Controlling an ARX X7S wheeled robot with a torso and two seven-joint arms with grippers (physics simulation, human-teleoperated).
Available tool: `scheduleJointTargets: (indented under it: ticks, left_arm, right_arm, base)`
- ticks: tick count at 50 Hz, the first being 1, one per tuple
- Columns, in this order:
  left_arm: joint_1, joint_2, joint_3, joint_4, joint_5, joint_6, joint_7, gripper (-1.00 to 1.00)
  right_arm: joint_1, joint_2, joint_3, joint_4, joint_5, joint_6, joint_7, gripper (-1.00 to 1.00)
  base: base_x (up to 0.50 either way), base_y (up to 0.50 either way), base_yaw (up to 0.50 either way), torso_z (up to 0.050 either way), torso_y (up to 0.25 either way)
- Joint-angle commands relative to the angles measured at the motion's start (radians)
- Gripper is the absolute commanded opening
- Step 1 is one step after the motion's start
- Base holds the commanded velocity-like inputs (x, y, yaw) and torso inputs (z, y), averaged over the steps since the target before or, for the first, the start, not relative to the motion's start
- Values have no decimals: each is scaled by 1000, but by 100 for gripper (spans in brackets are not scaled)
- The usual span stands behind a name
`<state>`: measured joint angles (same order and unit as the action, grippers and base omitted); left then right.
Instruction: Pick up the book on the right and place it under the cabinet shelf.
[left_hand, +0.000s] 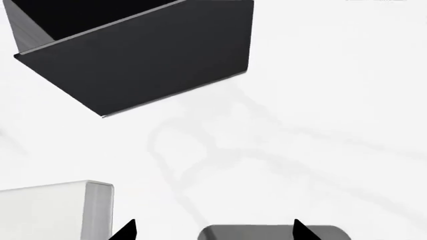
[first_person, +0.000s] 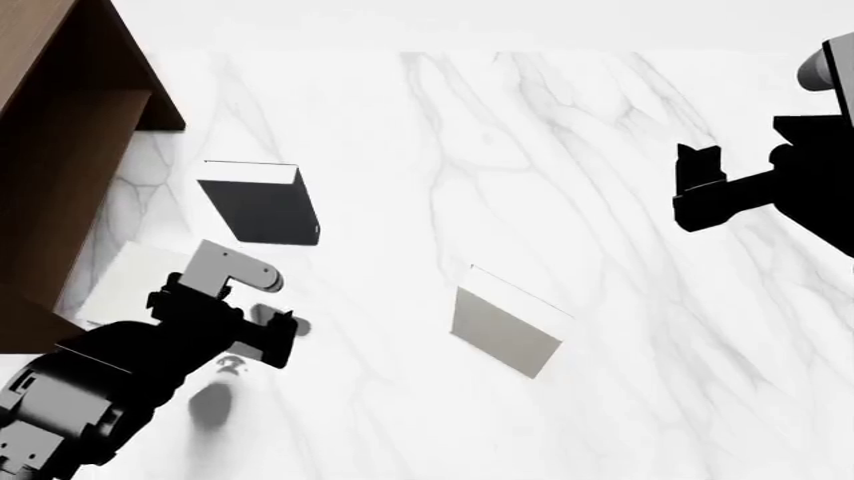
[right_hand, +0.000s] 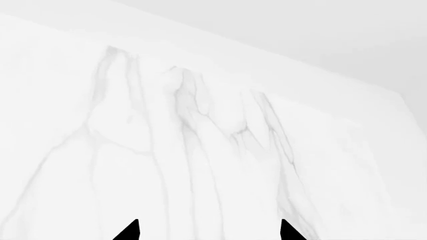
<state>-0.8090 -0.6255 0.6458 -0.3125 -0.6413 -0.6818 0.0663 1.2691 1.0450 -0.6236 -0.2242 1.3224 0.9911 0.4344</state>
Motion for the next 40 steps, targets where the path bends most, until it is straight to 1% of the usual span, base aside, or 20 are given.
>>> scheduleJointTargets:
  ticks: [1,20,40]
  left_arm:
    - [-6,-21,37,-147,247,-14,-130,100]
    - [-49,-44,47,-158,271,-44,-133,100]
    - [-50,-70,54,-172,293,-50,-146,100]
  right_arm:
    - [-4,5,0,-4,4,-1,5,100]
    - [-5,9,4,-3,6,-4,6,100]
    - [-11,10,5,-5,7,-8,7,100]
  base:
    - [0,0,0,0,-10]
    - [0,0,0,0,-6]
    - [0,0,0,0,-3]
